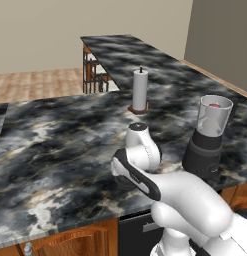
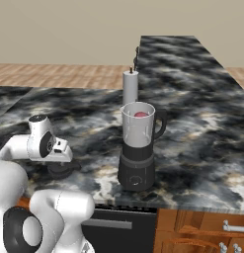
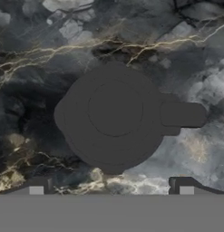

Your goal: Grab the onions from the fridge, place them in the blender, close the lid, and turn on the blender to create a marinade.

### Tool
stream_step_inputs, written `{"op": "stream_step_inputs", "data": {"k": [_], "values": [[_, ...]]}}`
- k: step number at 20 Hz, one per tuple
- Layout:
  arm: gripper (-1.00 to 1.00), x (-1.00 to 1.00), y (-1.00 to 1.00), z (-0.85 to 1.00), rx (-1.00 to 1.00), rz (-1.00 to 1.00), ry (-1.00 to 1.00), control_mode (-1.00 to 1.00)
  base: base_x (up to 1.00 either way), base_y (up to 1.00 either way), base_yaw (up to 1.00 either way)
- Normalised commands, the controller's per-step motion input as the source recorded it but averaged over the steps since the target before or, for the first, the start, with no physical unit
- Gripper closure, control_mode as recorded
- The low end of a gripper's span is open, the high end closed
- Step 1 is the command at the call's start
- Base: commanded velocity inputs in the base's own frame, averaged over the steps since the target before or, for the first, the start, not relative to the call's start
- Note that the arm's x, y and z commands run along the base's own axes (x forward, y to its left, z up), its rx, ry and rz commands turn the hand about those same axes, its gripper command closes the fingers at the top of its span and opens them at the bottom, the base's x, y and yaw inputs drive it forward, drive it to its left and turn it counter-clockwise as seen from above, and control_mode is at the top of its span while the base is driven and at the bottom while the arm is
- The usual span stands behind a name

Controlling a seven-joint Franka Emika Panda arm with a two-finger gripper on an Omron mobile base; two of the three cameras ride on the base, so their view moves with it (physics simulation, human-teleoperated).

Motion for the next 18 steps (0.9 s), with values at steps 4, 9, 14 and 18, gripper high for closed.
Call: {"op": "stream_step_inputs", "data": {"k": [4,9,14,18], "values": [[-1.0,0.23,0.01,-0.12,-0.01,0.0,0.0,-1.0,0.0,0.0,0.0],[-1.0,0.26,0.02,-0.1,0.0,0.0,0.0,-1.0,0.0,0.0,0.0],[-1.0,0.16,0.02,-0.24,0.0,0.01,0.0,-1.0,0.0,0.0,0.0],[-1.0,0.14,0.03,-0.24,-0.01,0.0,0.0,-1.0,0.0,0.0,0.0]]}}
